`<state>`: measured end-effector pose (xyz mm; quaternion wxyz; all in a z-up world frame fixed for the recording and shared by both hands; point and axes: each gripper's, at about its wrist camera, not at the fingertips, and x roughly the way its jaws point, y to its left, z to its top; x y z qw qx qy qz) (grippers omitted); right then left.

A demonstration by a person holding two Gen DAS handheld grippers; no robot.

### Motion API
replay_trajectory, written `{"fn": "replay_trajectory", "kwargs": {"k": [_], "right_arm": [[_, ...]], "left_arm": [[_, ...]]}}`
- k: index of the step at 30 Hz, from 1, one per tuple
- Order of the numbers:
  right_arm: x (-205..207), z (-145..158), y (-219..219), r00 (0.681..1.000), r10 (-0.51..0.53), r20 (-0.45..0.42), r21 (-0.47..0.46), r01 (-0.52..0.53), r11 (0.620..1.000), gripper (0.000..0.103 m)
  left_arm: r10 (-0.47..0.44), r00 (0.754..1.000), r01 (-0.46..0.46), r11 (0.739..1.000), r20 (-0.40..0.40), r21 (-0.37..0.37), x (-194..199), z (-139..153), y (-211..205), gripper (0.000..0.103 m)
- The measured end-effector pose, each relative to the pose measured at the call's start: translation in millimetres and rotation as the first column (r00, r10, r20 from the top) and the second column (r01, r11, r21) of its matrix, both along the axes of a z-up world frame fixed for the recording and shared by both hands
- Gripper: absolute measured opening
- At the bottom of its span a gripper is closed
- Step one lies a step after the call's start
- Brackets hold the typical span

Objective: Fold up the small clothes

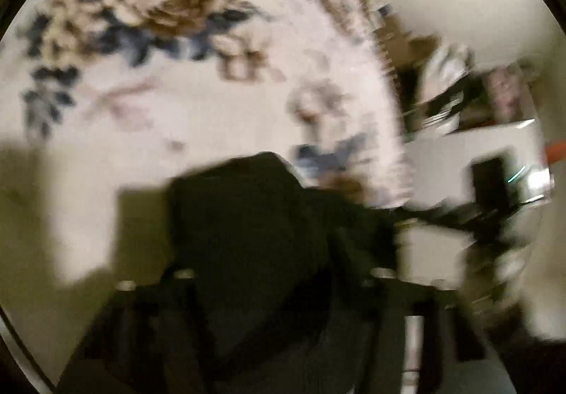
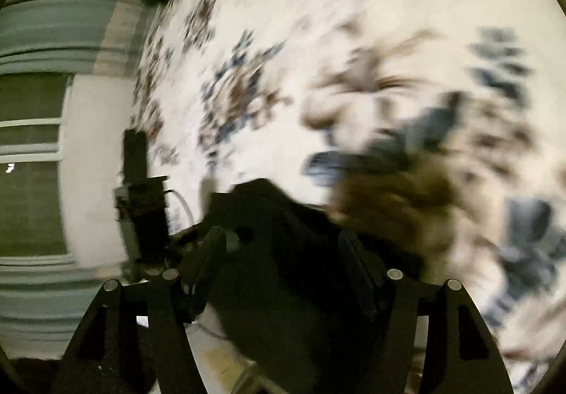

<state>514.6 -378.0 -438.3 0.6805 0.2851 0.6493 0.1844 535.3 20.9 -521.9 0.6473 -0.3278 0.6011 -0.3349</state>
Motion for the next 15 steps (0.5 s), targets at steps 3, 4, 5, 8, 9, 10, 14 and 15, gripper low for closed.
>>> {"fn": "replay_trajectory", "kwargs": {"k": [3, 4, 5, 8, 9, 10, 14, 15], "right_arm": [[-40, -3, -27, 0.995, -0.094, -0.024, -0.013, 0.094, 0.996, 0.068], [-52, -6, -32, 0.993, -0.113, -0.033, -0.022, 0.113, 0.993, 0.068], [-65, -11, -36, 0.99, -0.128, -0.053, -0.024, 0.127, 0.992, 0.068], [-90, -31, -47, 0.977, -0.181, -0.113, -0.005, 0.181, 0.983, 0.068], [-96, -37, -47, 0.973, -0.193, -0.127, -0.01, 0.194, 0.981, 0.068], [-100, -42, -48, 0.97, -0.205, -0.134, -0.012, 0.205, 0.979, 0.069], [-116, -43, -42, 0.971, -0.215, -0.109, -0.003, 0.216, 0.976, 0.079], [-119, -42, -41, 0.971, -0.214, -0.104, -0.004, 0.214, 0.977, 0.079]], "left_arm": [[0.085, 0.99, -0.109, 0.968, -0.114, -0.227, -4, -9, 16, 0.043], [0.122, 0.979, -0.161, 0.955, -0.165, -0.25, -6, -20, 25, 0.043], [0.143, 0.971, -0.183, 0.959, -0.19, -0.215, -6, -28, 32, 0.044], [0.195, 0.963, -0.199, 0.98, -0.188, -0.004, -6, -40, 58, 0.046], [0.216, 0.956, -0.222, 0.975, -0.197, -0.006, -7, -37, 66, 0.049], [0.236, 0.952, -0.241, 0.97, -0.193, -0.005, -8, -31, 74, 0.063], [0.235, 0.964, -0.236, 0.972, -0.128, 0.008, -25, -1, 90, 0.09], [0.222, 0.967, -0.22, 0.975, -0.123, 0.028, -30, 3, 89, 0.093]]}}
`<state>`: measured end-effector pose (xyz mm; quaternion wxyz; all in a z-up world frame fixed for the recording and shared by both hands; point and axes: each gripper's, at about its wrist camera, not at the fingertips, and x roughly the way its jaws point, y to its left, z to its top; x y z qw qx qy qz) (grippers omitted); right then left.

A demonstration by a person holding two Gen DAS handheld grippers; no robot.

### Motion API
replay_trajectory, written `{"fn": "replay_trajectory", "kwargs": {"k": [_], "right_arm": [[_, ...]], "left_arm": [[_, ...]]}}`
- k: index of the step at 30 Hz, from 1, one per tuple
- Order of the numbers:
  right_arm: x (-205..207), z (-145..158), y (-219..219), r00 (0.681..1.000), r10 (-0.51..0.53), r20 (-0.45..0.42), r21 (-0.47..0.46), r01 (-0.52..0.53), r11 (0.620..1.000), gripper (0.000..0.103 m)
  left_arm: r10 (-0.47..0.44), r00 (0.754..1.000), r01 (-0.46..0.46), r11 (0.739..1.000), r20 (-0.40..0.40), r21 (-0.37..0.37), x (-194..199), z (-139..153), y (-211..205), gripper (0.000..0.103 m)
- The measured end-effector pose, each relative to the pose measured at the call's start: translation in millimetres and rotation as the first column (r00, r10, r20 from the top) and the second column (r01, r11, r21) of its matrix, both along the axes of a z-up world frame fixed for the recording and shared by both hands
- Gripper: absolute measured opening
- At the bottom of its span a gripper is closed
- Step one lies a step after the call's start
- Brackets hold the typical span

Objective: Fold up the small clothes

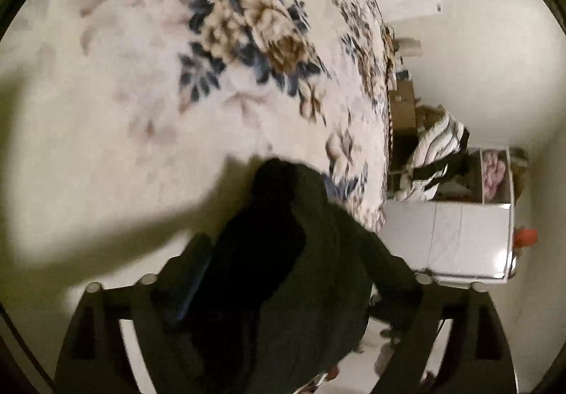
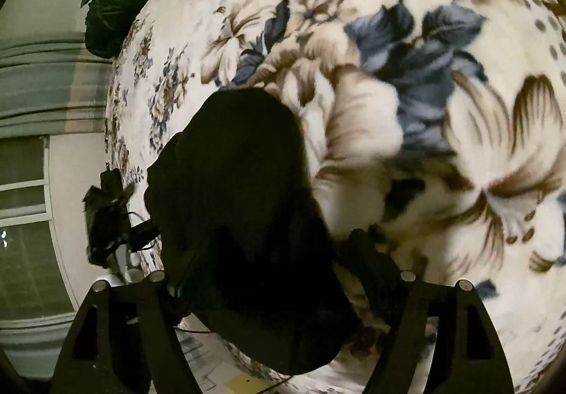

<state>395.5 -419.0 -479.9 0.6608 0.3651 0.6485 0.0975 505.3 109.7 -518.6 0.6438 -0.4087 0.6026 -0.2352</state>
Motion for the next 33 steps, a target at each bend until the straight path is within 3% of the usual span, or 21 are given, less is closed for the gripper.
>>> {"fn": "replay_trajectory", "kwargs": {"k": [3, 9, 10, 11, 12, 15, 18, 22, 28, 33], "right_arm": [[-7, 1, 8, 1.0, 0.011, 0.002, -0.006, -0.011, 1.0, 0.079], [-11, -14, 25, 1.0, 0.016, -0.013, 0.03, -0.016, 0.999, 0.079], [-10, -15, 27, 1.0, 0.019, -0.009, 0.039, -0.019, 0.999, 0.08], [-8, -16, 29, 1.0, 0.026, -0.002, 0.035, -0.026, 0.999, 0.08], [-8, -16, 31, 0.999, 0.034, 0.006, 0.012, -0.034, 0.999, 0.079], [-6, -18, 34, 0.999, 0.048, -0.004, -0.013, -0.048, 0.999, 0.08], [-6, -15, 40, 0.998, 0.062, -0.002, -0.033, -0.062, 0.998, 0.079], [-11, -6, 41, 0.998, 0.056, -0.016, -0.033, -0.057, 0.998, 0.08], [-47, 3, 33, 0.998, -0.009, -0.068, -0.011, 0.008, 1.0, 0.08], [-66, -27, 42, 0.988, -0.051, -0.143, 0.069, 0.062, 0.996, 0.081]], "left_arm": [[-0.074, 0.997, 0.073, 0.995, 0.01, 0.061, -16, 7, -21, 0.094], [-0.222, 0.975, 0.211, 0.954, 0.029, 0.213, -32, -11, -79, 0.094], [-0.242, 0.969, 0.221, 0.939, 0.049, 0.265, -34, -12, -81, 0.088], [-0.254, 0.966, 0.229, 0.924, 0.046, 0.306, -35, -14, -77, 0.074], [-0.258, 0.965, 0.232, 0.91, 0.034, 0.343, -35, -17, -70, 0.073], [-0.222, 0.975, 0.208, 0.929, 0.012, 0.305, -39, -20, -43, 0.075], [-0.205, 0.979, 0.196, 0.934, -0.001, 0.299, -41, -5, -39, 0.076], [-0.134, 0.991, 0.131, 0.972, 0.0, 0.193, -63, 16, -37, 0.076], [-0.063, 0.995, 0.074, 0.984, -0.074, 0.16, -97, 5, -34, 0.076], [-0.002, 0.997, 0.015, 0.988, -0.082, 0.156, -100, 4, -30, 0.076]]}}
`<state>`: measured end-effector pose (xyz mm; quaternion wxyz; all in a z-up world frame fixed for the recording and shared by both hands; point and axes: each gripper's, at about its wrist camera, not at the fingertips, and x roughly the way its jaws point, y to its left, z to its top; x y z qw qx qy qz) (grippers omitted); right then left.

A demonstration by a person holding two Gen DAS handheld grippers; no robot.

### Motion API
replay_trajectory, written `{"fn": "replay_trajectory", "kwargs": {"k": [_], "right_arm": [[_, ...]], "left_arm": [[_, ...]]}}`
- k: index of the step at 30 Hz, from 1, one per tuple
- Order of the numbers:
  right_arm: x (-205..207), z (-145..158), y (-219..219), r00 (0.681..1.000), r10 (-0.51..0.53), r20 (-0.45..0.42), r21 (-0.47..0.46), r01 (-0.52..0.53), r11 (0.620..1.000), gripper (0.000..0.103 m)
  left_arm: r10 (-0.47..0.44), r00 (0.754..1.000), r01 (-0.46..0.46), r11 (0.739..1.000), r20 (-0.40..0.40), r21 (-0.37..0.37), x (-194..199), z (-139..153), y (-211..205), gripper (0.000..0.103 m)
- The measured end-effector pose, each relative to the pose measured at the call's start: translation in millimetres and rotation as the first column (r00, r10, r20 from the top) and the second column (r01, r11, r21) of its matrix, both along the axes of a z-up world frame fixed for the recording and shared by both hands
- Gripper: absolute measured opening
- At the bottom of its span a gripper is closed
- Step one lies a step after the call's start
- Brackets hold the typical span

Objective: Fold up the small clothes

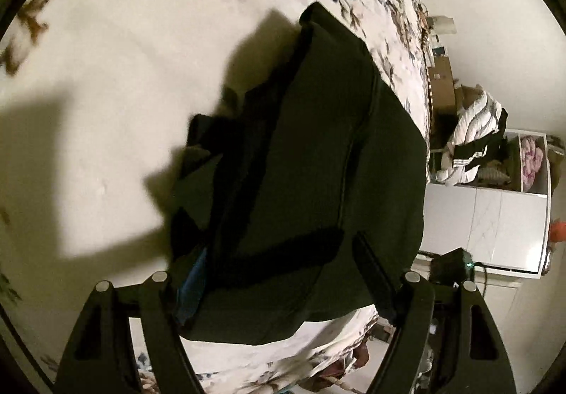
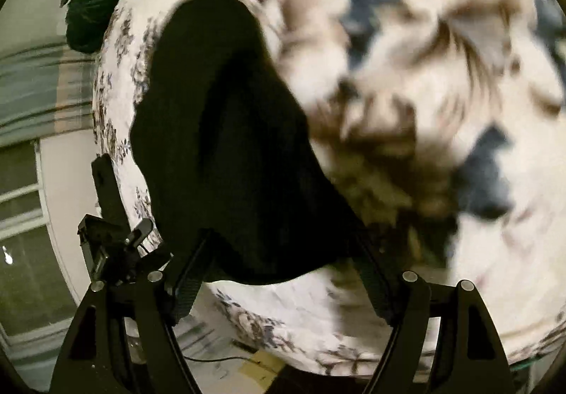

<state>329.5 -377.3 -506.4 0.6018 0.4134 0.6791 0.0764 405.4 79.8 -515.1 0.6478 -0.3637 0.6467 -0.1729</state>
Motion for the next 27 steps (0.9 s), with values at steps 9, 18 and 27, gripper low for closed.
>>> {"fn": "replay_trajectory", "kwargs": {"k": [9, 18, 27], "right_arm": [[10, -6, 17, 0.998, 0.009, 0.059, 0.026, -0.01, 1.0, 0.082], [32, -8, 29, 0.992, 0.079, 0.096, 0.001, -0.08, 0.997, 0.082], [36, -17, 27, 0.996, 0.064, 0.056, 0.07, -0.068, 0.995, 0.082]], "left_arm": [[0.094, 0.992, -0.095, 0.995, -0.08, -0.01, -30, -11, 13, 0.083], [0.079, 0.98, -0.016, 0.945, 0.183, -0.327, -23, -19, -24, 0.084], [0.11, 0.994, -0.098, 0.912, 0.006, -0.398, -24, -49, 20, 0.086]]}}
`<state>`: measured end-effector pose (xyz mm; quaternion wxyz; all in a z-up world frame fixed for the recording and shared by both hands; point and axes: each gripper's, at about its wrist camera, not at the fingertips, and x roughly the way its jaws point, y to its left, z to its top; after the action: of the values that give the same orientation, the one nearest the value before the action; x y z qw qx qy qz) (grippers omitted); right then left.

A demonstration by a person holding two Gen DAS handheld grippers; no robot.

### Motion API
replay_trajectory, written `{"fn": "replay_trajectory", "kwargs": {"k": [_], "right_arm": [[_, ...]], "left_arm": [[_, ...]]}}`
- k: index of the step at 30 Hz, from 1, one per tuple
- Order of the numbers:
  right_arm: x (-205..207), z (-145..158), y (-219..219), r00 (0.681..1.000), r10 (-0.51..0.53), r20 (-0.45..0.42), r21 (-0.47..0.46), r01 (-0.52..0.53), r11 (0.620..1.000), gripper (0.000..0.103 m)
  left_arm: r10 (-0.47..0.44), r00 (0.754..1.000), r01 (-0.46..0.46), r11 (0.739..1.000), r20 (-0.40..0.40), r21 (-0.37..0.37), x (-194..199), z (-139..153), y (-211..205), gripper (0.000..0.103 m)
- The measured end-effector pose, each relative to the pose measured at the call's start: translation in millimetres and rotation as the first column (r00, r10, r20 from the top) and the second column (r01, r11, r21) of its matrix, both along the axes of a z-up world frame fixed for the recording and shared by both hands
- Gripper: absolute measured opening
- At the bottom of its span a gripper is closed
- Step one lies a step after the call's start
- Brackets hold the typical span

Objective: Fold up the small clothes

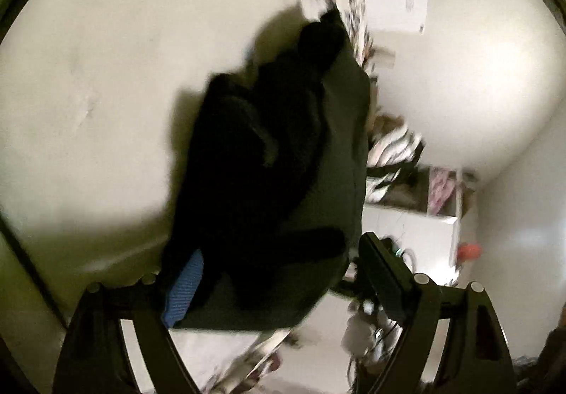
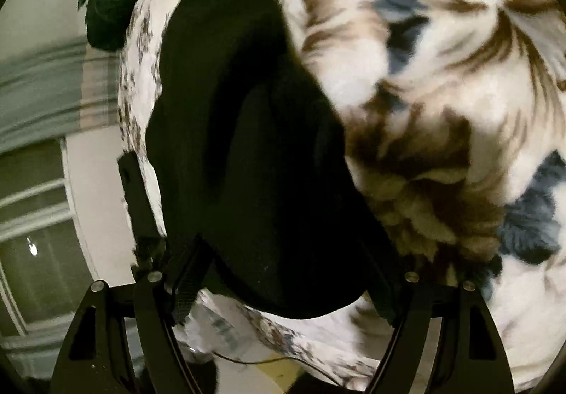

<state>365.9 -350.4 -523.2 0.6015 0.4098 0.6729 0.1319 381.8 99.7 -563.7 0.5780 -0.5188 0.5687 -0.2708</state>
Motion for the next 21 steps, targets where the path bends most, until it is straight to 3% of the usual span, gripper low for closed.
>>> {"fn": "replay_trajectory", "kwargs": {"k": [3, 5, 7, 9, 14, 17, 21], "right_arm": [[6, 12, 2, 0.999, 0.03, 0.033, -0.054, -0.028, 0.998, 0.082], [12, 22, 2, 0.996, 0.046, 0.072, -0.104, -0.038, 0.994, 0.083], [19, 29, 4, 0.991, 0.061, 0.119, -0.133, -0.045, 0.99, 0.093], [30, 28, 9, 0.987, 0.081, 0.137, -0.153, -0.06, 0.986, 0.098], [54, -5, 24, 0.989, 0.104, 0.106, -0.076, -0.096, 0.992, 0.103], [64, -39, 36, 0.987, 0.143, 0.07, 0.029, -0.146, 0.989, 0.103], [77, -55, 42, 0.984, 0.17, 0.048, 0.114, -0.175, 0.978, 0.103]], "left_arm": [[-0.111, 0.993, 0.103, 0.984, 0.05, 0.147, 8, 36, -8, 0.086], [-0.151, 0.985, 0.126, 0.96, 0.084, 0.252, 17, 57, -14, 0.095], [-0.176, 0.978, 0.131, 0.938, 0.115, 0.321, 30, 67, -24, 0.103], [-0.184, 0.974, 0.126, 0.925, 0.131, 0.359, 39, 65, -29, 0.103], [-0.236, 0.967, 0.184, 0.91, 0.098, 0.372, 57, 26, -58, 0.103], [-0.201, 0.974, 0.158, 0.935, 0.107, 0.317, 56, 22, -47, 0.103], [-0.118, 0.988, 0.094, 0.972, 0.099, 0.215, 48, 13, -28, 0.103]]}}
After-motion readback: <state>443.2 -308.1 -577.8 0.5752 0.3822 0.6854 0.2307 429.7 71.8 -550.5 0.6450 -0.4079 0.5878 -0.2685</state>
